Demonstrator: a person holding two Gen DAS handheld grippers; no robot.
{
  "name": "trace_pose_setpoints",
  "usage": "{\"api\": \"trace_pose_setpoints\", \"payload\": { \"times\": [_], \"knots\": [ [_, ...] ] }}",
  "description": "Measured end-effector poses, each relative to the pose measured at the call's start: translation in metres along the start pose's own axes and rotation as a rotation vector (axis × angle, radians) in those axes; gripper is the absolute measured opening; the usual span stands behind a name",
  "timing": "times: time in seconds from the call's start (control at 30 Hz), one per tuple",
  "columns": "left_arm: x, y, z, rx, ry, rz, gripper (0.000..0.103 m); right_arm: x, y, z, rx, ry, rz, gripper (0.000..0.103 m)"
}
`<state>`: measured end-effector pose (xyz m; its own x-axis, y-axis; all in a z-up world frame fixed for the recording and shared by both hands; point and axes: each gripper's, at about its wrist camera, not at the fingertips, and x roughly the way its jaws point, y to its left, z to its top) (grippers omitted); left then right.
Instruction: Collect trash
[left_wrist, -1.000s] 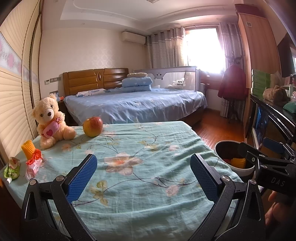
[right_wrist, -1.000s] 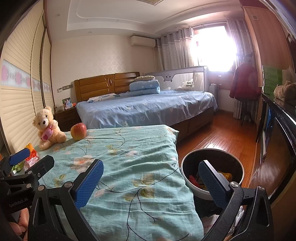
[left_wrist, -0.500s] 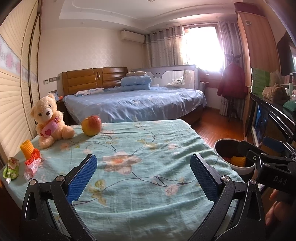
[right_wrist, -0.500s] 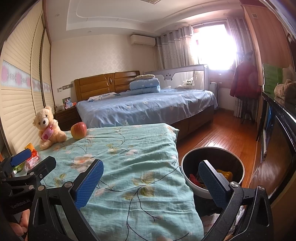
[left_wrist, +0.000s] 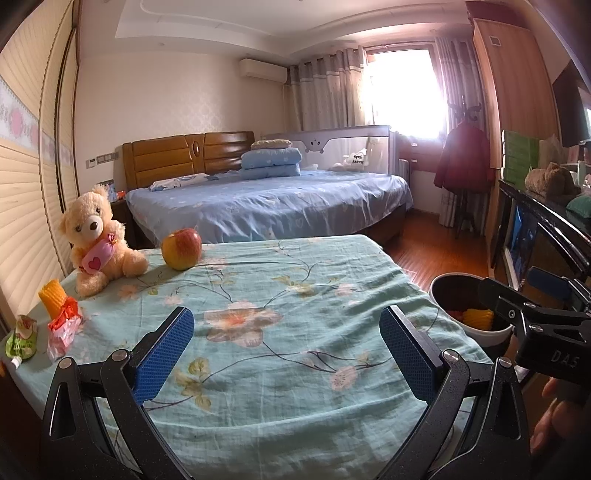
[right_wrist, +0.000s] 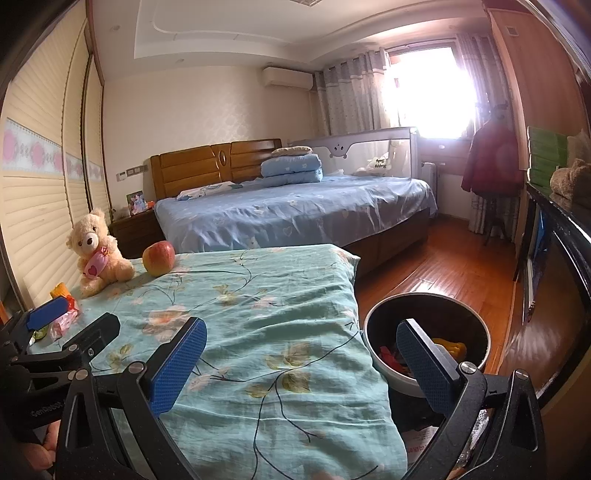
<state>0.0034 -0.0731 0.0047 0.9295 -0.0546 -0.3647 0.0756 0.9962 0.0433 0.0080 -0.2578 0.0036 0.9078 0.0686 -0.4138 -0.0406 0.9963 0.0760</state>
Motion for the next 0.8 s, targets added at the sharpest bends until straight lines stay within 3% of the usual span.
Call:
{"api": "trace_pose_setpoints", "payload": {
  "times": [0.8],
  "knots": [
    [0.015, 0.006, 0.000, 0.001, 0.032, 0.002, 0.103, 0.013, -0.004, 0.002, 0.011, 0.041, 0.016, 0.103]
  ]
}}
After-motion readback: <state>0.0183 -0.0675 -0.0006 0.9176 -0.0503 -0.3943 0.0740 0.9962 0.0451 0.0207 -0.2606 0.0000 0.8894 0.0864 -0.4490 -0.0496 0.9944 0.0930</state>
